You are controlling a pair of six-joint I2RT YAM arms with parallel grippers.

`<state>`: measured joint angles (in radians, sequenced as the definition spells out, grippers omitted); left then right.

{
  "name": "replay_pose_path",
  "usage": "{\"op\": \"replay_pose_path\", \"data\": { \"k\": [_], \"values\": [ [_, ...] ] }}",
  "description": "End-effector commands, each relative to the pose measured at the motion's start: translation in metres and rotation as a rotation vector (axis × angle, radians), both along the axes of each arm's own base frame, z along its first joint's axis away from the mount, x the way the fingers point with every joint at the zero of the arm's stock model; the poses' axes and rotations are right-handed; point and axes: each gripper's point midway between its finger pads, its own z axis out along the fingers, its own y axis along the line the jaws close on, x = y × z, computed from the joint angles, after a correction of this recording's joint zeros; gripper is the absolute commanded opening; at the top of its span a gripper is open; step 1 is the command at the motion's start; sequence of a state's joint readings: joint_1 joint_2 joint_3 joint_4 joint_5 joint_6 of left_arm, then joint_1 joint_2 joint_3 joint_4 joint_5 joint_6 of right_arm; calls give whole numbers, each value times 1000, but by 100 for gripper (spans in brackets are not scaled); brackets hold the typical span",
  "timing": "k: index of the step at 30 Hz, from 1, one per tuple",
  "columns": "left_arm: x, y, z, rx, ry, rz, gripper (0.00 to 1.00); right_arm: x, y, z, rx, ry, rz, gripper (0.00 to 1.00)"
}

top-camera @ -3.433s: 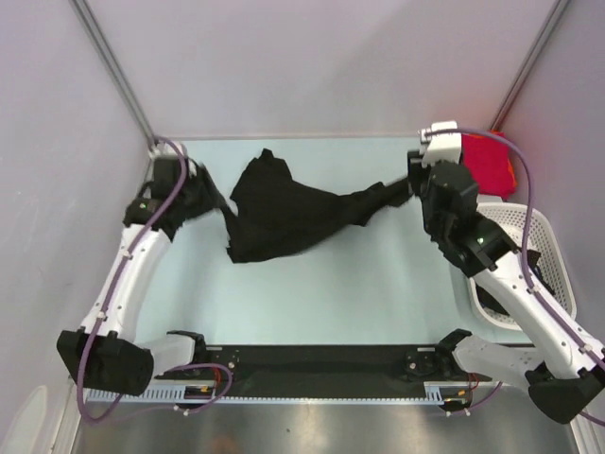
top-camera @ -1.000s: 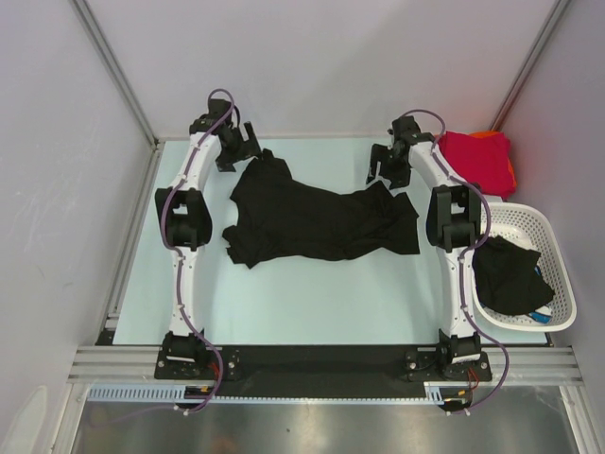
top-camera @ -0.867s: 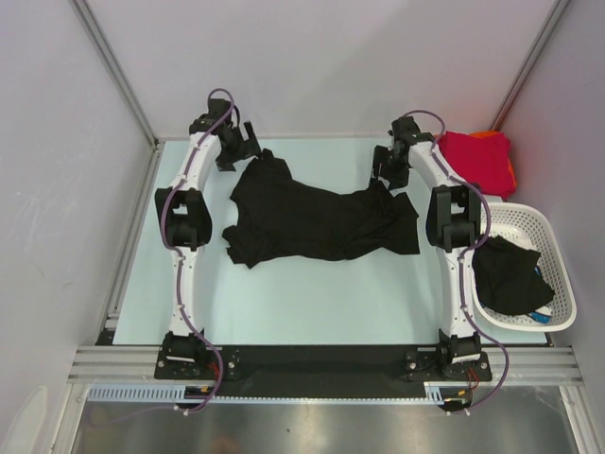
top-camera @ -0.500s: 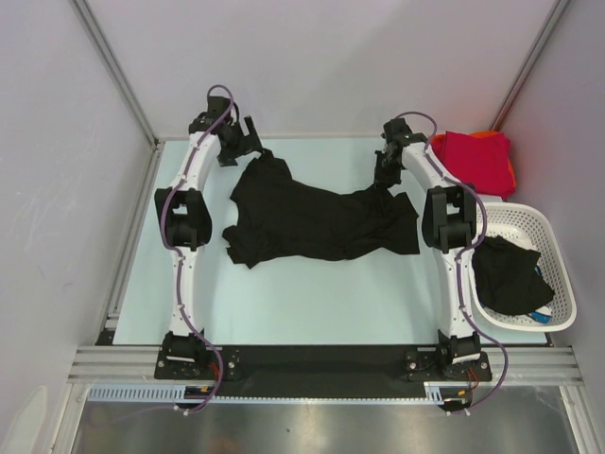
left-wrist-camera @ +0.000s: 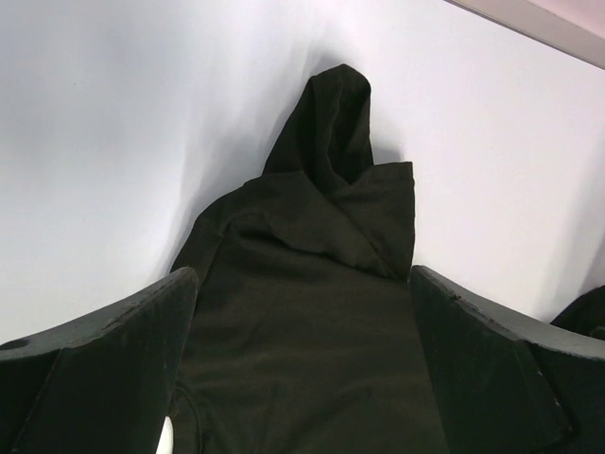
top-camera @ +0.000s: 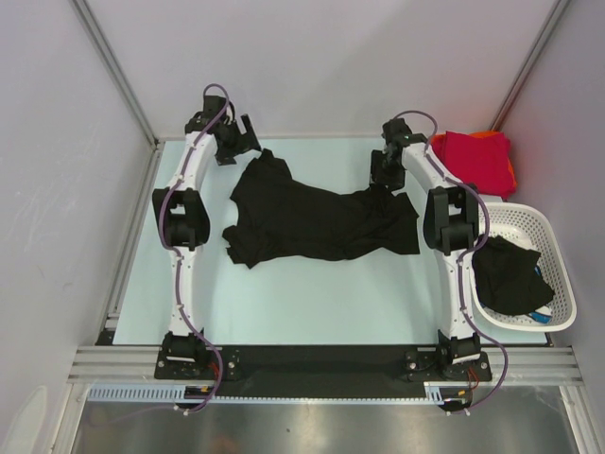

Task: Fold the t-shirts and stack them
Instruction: Flatten out the tshirt

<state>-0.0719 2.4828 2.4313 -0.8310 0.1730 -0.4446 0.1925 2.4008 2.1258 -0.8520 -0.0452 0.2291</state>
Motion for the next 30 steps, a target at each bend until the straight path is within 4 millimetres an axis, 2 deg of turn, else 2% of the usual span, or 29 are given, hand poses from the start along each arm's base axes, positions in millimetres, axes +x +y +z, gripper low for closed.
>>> {"op": "replay_pose_path", "data": {
  "k": [1, 2, 4, 7, 15, 17, 18, 19, 21, 22, 26, 27, 29, 30],
  "values": [
    [5, -2, 26, -38, -59, -6, 100, 20, -4, 32, -12, -110, -5, 59],
    [5, -2, 27, -38, -59, -6, 100, 21, -3, 24, -10, -96, -8, 59],
    [5, -1, 28, -39, -62, -8, 100, 27, 0, 26, -3, -108, -6, 59],
    [5, -1, 27, -49, -59, -10, 100, 33, 3, 14, 5, -110, -2, 59],
    [5, -1, 38, -62, -82, -16, 100, 30, 18, -33, -7, -52, 27, 58],
    [5, 2, 40, -58, -85, -12, 100, 29, 20, -35, -20, -40, 28, 53],
    [6, 4, 40, -63, -86, -10, 100, 28, 20, -38, -23, -33, 27, 47],
    [6, 5, 39, -65, -85, -6, 100, 27, 21, -38, -27, -31, 26, 30],
    [7, 9, 33, -68, -75, 2, 100, 26, 23, -35, -35, -36, 36, 14],
    [8, 11, 31, -69, -72, 2, 100, 27, 25, -26, -34, -53, 40, 5],
    [16, 8, 17, -102, -71, -12, 100, 23, 24, -10, -39, -69, 56, 2],
    [19, 6, 4, -114, -56, -15, 100, 21, 25, -7, -39, -70, 59, 2],
    [30, 3, -1, -136, -80, -16, 100, 18, 25, 5, -37, -76, 61, 2],
    [32, -3, -16, -165, -65, -32, 100, 14, 24, 6, -39, -69, 61, 2]
  ]
}}
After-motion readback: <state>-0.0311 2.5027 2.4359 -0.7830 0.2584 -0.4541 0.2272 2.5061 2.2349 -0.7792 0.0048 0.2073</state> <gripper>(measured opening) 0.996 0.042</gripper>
